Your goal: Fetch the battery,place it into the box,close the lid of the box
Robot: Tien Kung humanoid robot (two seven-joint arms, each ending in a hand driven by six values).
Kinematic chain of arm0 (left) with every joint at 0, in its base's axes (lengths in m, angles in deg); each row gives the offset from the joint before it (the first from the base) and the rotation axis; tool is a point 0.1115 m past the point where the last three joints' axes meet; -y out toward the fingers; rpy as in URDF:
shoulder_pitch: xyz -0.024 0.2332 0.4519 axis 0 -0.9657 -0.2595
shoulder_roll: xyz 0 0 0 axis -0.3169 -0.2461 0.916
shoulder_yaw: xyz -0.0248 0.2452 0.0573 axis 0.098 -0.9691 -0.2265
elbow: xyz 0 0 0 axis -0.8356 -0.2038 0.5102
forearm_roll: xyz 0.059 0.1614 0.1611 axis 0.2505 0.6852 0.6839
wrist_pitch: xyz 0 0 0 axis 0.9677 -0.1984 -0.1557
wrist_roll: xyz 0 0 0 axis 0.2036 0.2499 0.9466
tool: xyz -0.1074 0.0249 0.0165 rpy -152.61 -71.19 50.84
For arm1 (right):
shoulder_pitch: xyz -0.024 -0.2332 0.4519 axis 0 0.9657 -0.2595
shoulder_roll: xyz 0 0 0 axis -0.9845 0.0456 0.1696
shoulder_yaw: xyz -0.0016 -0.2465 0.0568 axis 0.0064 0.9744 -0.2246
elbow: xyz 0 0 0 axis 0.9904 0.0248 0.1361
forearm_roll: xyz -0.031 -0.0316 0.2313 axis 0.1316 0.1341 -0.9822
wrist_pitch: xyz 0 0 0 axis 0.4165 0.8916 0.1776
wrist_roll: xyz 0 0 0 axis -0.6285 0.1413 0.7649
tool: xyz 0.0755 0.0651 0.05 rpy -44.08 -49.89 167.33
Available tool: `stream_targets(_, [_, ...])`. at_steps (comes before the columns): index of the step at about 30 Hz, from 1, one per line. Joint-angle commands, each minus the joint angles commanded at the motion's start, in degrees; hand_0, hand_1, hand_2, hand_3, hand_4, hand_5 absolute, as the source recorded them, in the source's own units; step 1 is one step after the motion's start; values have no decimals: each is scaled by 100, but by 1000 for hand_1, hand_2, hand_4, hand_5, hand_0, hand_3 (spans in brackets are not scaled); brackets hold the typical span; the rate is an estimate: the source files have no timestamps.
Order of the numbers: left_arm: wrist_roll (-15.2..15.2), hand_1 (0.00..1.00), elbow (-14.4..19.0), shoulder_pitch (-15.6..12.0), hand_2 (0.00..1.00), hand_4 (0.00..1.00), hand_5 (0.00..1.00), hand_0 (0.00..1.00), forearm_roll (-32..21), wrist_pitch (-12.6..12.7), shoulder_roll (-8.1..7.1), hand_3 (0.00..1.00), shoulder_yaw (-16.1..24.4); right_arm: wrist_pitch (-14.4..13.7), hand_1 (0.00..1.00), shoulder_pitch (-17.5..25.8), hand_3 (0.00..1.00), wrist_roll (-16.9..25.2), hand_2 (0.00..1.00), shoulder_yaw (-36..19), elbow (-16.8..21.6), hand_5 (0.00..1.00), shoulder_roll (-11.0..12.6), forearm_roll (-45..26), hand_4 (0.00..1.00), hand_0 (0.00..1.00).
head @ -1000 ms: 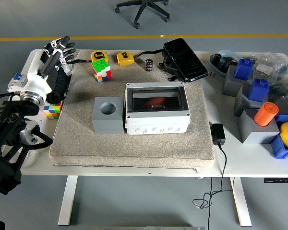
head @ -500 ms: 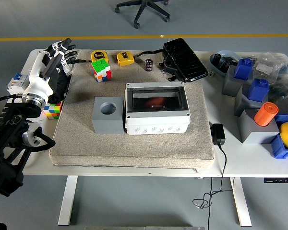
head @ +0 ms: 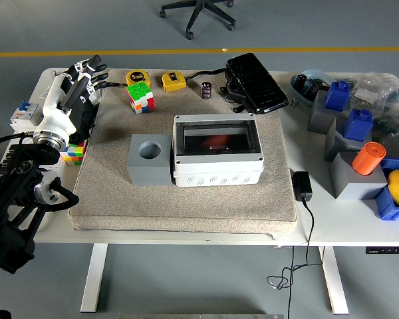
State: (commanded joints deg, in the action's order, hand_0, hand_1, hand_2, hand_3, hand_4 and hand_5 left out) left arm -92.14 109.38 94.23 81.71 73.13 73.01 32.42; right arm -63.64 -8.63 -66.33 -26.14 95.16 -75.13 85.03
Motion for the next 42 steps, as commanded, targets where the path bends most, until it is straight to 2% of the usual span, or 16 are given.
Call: stream_targets(42, [52, 689, 2, 14, 686, 928, 537, 714, 15, -22, 6, 643, -2, -11, 637, -15, 580, 12, 660, -14, 9, 535, -2, -11, 977, 617])
